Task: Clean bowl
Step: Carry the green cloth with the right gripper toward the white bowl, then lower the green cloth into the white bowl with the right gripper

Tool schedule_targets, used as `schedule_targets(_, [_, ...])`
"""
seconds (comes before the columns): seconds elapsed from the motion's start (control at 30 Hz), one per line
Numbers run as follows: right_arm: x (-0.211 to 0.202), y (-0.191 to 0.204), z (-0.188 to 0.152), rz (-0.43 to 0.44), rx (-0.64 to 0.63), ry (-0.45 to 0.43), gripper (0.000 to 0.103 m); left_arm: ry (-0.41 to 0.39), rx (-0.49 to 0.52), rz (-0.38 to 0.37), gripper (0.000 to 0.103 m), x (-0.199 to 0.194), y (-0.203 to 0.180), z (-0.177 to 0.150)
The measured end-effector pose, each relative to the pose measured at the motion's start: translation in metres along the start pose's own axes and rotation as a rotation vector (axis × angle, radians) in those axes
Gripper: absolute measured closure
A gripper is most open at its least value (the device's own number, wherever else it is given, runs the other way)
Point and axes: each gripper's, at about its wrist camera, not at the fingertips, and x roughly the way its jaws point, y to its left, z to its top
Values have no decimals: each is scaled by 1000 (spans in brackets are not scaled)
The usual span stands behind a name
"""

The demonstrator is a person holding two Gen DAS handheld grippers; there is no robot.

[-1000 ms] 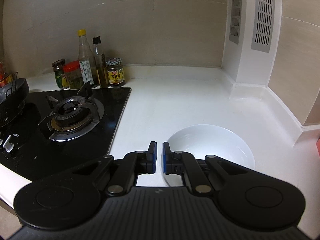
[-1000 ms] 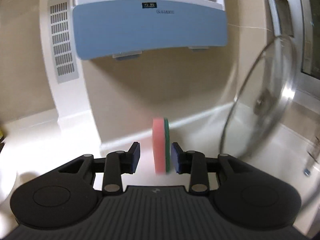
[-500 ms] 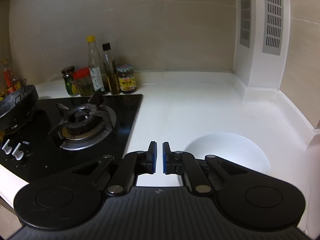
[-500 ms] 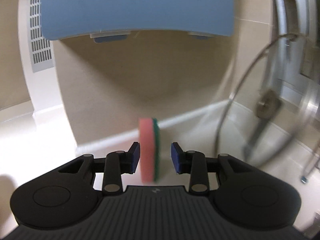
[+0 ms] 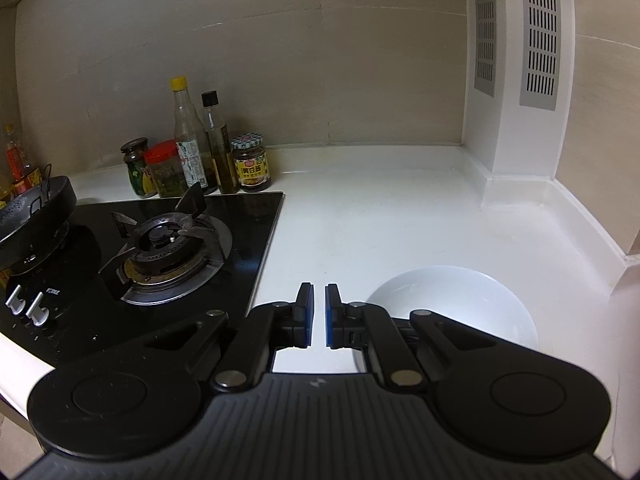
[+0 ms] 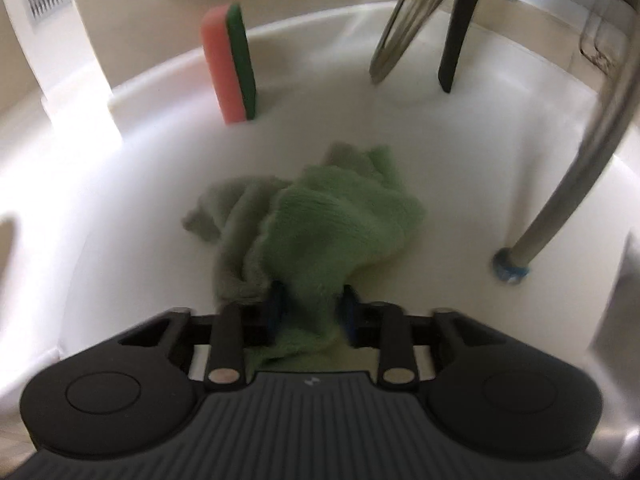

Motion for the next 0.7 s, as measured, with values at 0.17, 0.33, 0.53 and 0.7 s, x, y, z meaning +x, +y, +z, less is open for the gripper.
schedule_targets(0.17, [-34,42,15,220,-113,-162,97,16,-25,-4,98,2,6,-3])
schedule_targets(0.33, [-75,97,57,562,-167,-280,97,22,-59,6,98,2,18,-5])
schedule_targets(0.53, [-115,179,88,900,-342,-365,97,44,-110,14,98,7,36,-8])
schedule_targets(0.7, [-92,250,78,920,-496,-252,97,74,-122,-19,98,16,40,-12])
